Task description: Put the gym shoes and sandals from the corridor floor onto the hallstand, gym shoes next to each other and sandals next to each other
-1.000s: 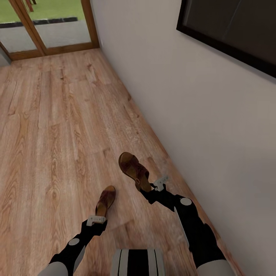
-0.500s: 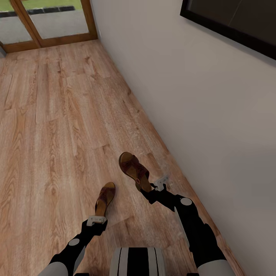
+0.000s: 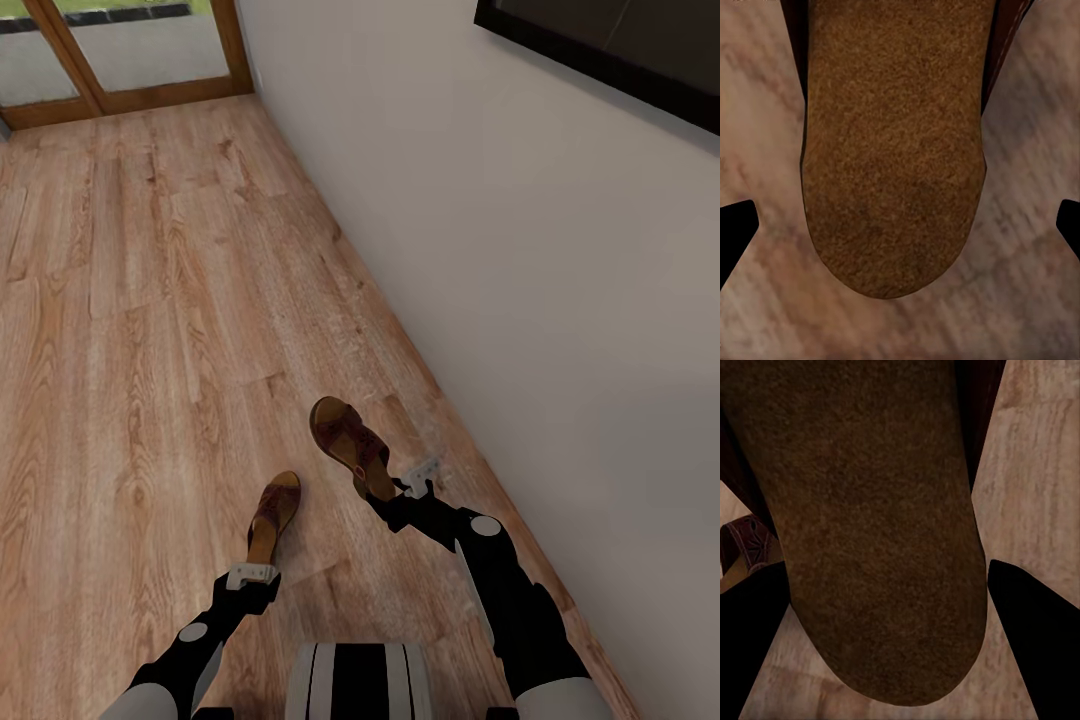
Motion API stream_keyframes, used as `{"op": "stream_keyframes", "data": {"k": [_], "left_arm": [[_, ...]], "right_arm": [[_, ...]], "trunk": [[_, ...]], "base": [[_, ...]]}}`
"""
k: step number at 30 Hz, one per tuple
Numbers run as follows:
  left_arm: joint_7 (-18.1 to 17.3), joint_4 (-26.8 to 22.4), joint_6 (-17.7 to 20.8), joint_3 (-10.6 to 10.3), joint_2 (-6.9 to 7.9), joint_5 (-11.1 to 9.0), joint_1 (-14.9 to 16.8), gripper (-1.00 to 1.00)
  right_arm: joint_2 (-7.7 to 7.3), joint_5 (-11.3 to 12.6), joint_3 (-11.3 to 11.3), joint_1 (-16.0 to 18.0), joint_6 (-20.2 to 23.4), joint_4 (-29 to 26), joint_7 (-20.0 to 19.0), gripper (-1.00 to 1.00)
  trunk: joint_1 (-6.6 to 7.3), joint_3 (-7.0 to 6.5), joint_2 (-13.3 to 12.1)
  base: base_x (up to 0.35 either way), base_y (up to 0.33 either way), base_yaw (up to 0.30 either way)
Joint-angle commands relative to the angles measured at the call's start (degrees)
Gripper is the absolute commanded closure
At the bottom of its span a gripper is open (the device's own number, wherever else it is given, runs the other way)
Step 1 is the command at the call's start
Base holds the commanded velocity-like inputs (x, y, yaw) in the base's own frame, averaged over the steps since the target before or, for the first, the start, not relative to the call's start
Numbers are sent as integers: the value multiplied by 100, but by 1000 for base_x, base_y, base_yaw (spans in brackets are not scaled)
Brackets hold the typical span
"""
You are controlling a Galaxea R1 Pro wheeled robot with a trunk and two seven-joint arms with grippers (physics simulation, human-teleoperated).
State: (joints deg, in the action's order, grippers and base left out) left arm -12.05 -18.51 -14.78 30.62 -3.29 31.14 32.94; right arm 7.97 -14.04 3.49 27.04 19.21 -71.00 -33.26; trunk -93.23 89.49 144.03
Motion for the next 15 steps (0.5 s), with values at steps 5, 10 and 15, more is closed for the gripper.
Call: {"op": "stream_keyframes", "data": {"k": [5, 10, 15], "left_arm": [[-34, 2, -120, 49, -5, 41, -3, -100], [-34, 5, -278, 49, -4, 41, -6, -100], [-34, 5, -294, 49, -4, 41, -6, -100]], "right_arm": [[3, -37, -6, 2, 28, -10, -40, 100], [3, -37, -6, 2, 28, -3, -40, 100], [3, -37, -6, 3, 30, 3, -40, 100]], "trunk": [[1, 3, 1], [1, 3, 1], [-12, 114, 8]], "base": [[0, 0, 0], [0, 0, 0], [0, 0, 0]]}}
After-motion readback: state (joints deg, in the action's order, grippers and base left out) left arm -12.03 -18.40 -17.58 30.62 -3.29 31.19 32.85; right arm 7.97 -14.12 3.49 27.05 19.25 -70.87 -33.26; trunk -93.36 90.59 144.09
